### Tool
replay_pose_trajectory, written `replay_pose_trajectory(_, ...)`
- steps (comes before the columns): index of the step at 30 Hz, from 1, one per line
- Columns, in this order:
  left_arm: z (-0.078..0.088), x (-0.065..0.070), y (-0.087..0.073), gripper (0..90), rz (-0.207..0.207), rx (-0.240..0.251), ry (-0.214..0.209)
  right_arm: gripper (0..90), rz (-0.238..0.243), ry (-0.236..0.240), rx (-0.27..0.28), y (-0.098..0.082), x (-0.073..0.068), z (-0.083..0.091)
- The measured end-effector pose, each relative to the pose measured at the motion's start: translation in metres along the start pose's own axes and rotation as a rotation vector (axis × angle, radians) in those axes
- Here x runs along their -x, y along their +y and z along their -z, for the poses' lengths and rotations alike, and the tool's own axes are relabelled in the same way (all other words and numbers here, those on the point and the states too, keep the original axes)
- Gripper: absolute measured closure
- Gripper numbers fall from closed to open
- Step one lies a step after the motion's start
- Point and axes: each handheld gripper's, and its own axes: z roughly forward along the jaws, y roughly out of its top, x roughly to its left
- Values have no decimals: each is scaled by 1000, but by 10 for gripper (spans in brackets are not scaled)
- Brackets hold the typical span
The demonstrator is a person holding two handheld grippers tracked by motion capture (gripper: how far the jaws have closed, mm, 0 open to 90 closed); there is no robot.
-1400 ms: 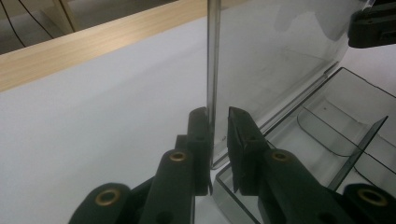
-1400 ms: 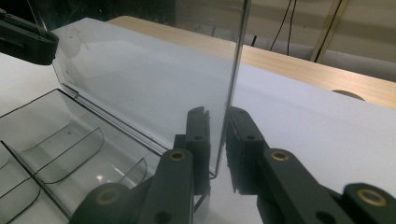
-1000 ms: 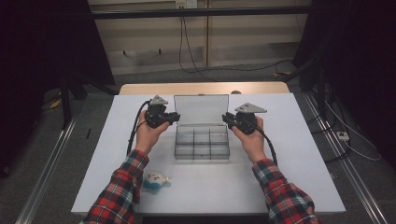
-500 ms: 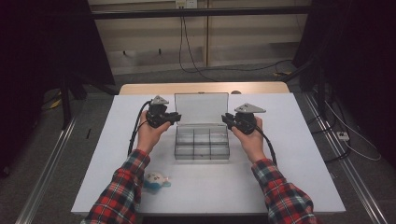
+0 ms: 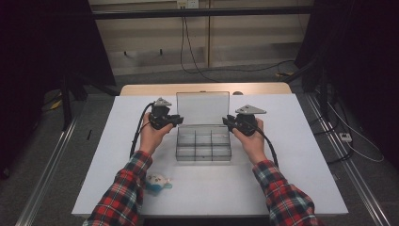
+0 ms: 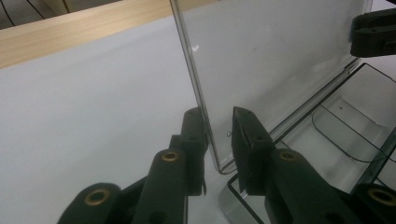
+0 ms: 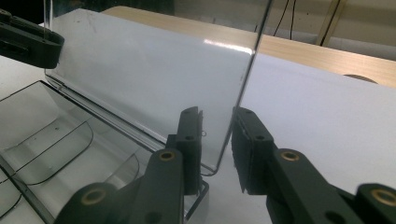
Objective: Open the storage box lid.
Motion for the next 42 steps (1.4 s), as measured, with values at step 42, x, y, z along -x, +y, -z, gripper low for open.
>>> replay_pose_trajectory(42,-6,0,-5,698,9,-4,-12,684,5,-1,-17,-2,-1,-3)
